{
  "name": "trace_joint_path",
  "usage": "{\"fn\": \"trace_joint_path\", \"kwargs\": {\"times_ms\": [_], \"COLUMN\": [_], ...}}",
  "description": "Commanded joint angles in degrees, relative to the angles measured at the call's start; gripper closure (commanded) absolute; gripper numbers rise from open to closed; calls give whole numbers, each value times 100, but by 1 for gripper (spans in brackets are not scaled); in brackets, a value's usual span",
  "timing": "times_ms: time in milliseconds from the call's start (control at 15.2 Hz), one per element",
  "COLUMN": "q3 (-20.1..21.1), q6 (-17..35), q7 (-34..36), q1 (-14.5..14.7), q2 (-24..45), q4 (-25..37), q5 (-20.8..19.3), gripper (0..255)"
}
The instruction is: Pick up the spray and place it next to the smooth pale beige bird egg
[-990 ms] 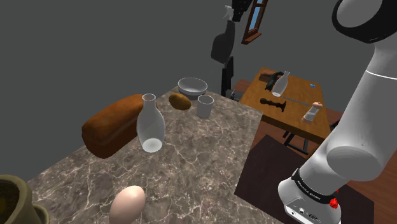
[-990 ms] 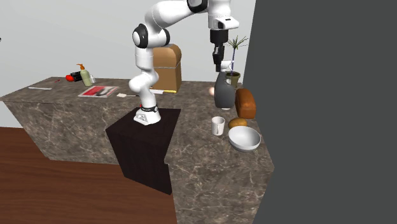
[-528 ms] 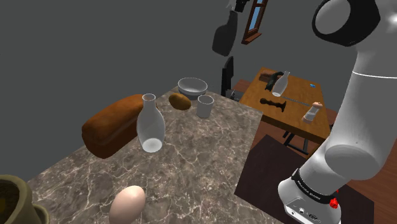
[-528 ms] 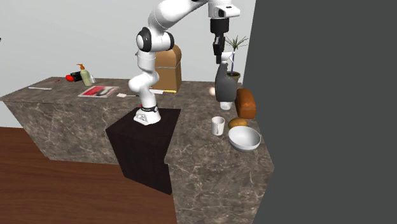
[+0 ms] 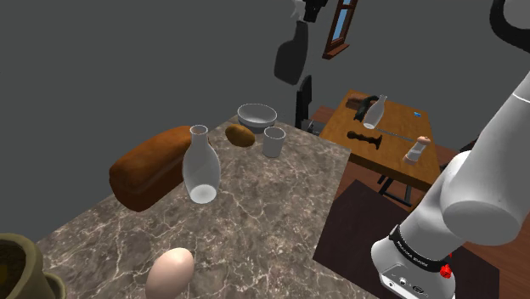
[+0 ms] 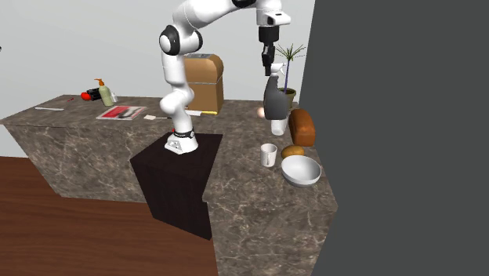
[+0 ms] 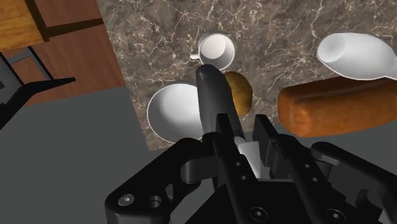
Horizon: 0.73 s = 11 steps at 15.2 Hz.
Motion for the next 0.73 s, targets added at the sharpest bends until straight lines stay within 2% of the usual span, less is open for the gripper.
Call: {"fn": "trace_joint_path", "kwargs": {"times_ms": [0, 330, 660], "q3": [163, 555, 963], "q6": [195, 562, 857], "q7": [333, 1052, 1755], "q1": [203, 572, 883], "q2": [-256, -783, -1110], "q4": [-416, -1253, -1836], "q5": [-92, -220, -257], "gripper": [255, 255, 255]}}
